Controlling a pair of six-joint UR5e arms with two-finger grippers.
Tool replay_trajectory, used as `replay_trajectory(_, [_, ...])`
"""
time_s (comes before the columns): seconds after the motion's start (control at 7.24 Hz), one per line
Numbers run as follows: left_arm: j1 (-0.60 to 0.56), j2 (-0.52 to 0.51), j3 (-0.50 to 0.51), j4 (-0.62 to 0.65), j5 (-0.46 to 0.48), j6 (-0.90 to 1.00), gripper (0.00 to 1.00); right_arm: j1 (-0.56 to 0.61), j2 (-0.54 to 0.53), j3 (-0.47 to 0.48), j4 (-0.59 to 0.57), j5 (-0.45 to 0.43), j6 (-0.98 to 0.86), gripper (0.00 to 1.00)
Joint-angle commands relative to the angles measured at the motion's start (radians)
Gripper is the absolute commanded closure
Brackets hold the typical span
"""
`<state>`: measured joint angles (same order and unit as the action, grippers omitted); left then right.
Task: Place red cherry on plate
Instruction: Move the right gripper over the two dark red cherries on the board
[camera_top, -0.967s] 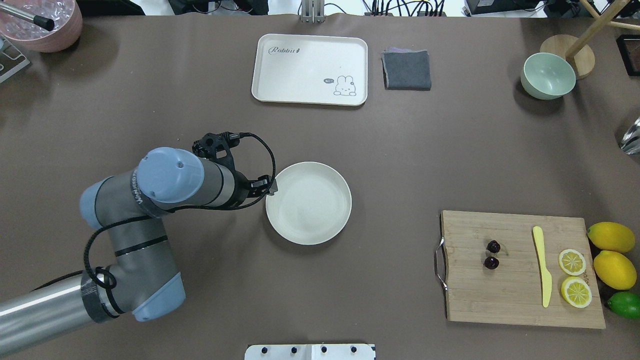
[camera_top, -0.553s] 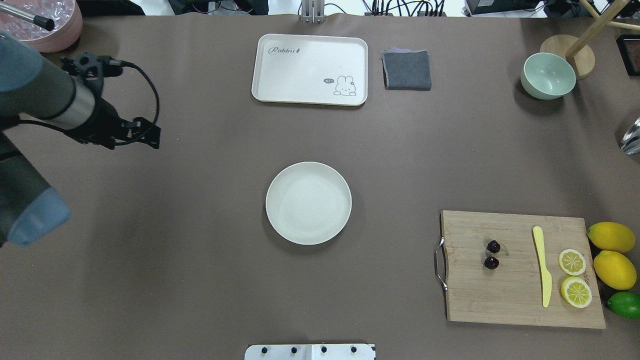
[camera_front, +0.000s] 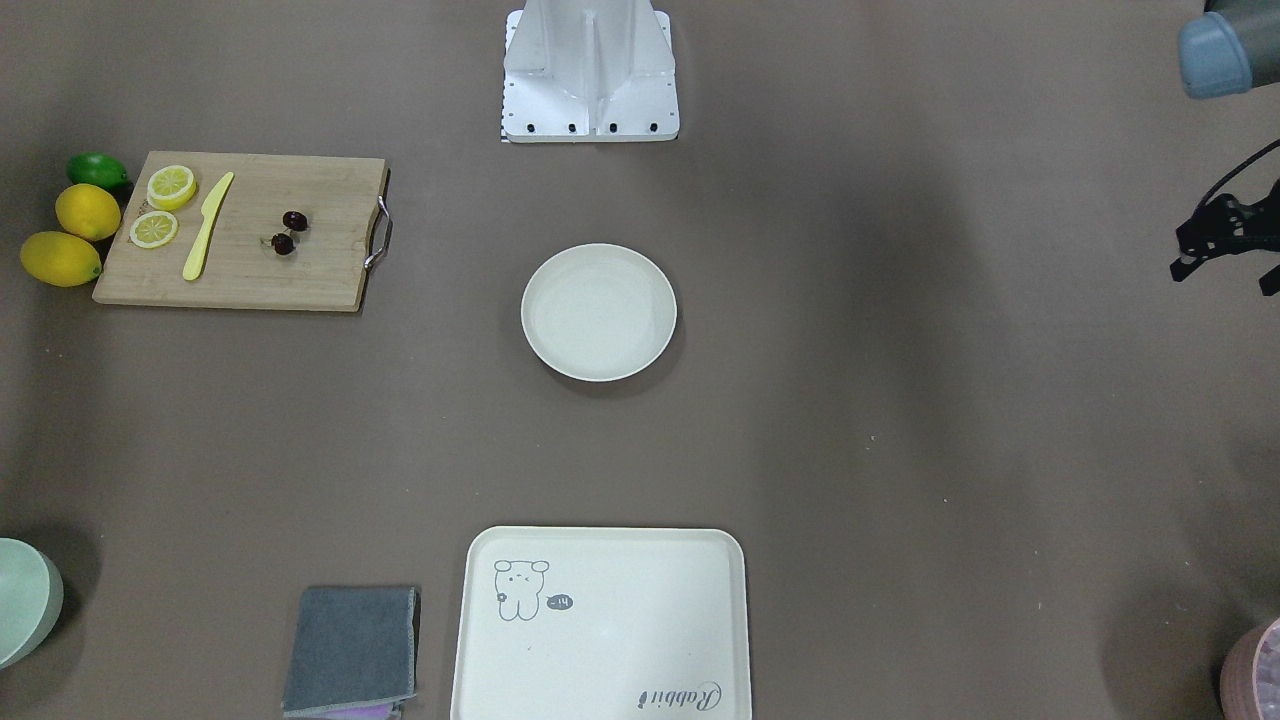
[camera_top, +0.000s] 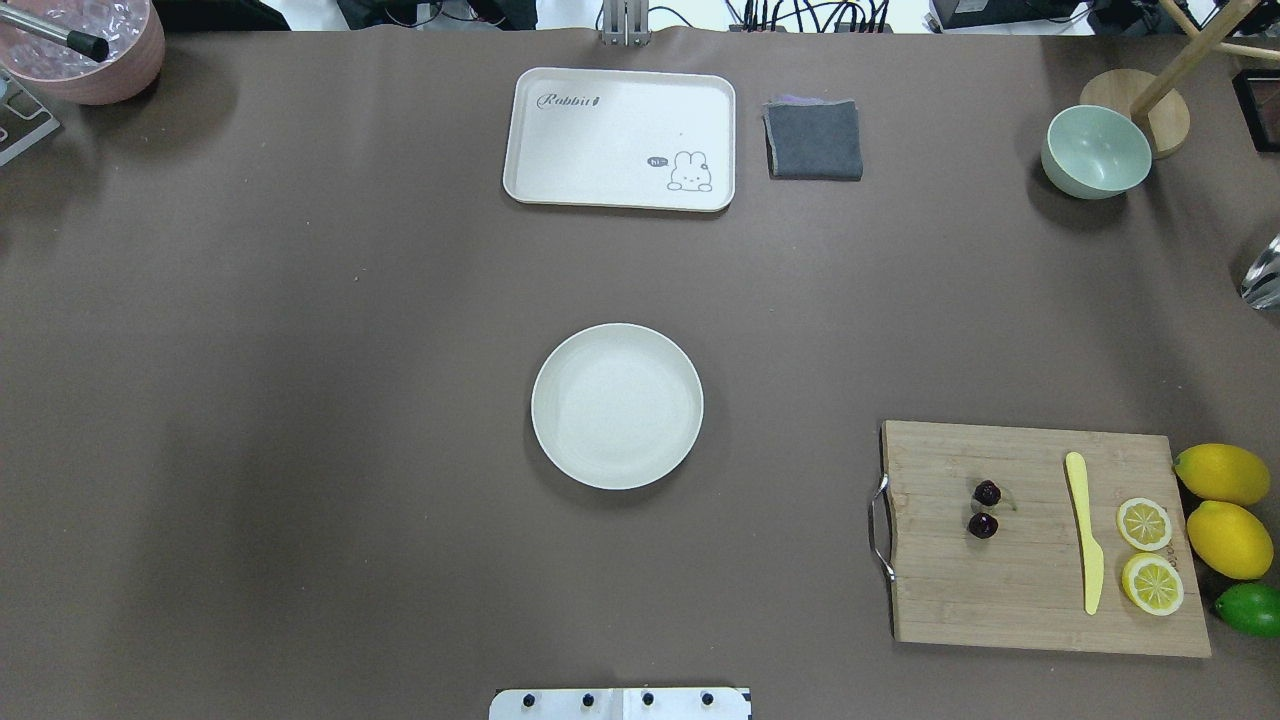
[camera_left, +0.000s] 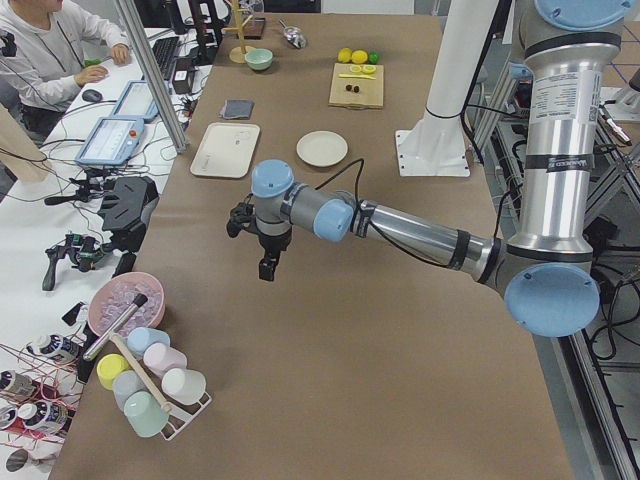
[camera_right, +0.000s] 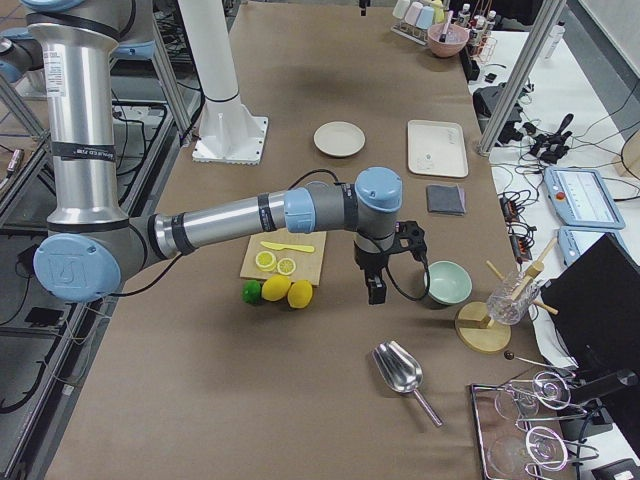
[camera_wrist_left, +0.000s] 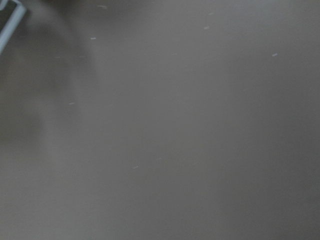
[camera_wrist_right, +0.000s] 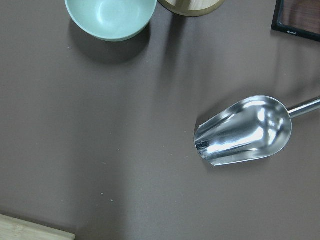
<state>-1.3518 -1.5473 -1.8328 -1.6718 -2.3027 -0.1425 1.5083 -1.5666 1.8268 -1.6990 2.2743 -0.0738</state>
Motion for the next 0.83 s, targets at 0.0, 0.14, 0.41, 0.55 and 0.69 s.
replay_trajectory(0.0, [-0.067,0.087,0.006,-0.003,-0.009,0.151,0.02,0.0,-0.01,-0.001,0.001,-0.001,-0.001,0.0])
replay_trajectory(0.14, [-0.085,0.087,0.006,-0.002,-0.007,0.167,0.02,0.001,-0.012,0.002,0.001,0.001,-0.001,0.0])
replay_trajectory(0.41, [-0.102,0.123,-0.037,-0.005,-0.009,0.161,0.02,-0.019,0.008,0.011,0.005,0.022,0.072,0.0])
replay_trajectory(0.55, [-0.102,0.128,-0.045,-0.006,-0.009,0.156,0.02,-0.072,0.008,0.084,0.013,0.057,0.244,0.0])
replay_trajectory(0.69, [-0.102,0.128,-0.043,-0.008,-0.009,0.156,0.02,-0.126,0.005,0.142,0.013,0.062,0.35,0.0])
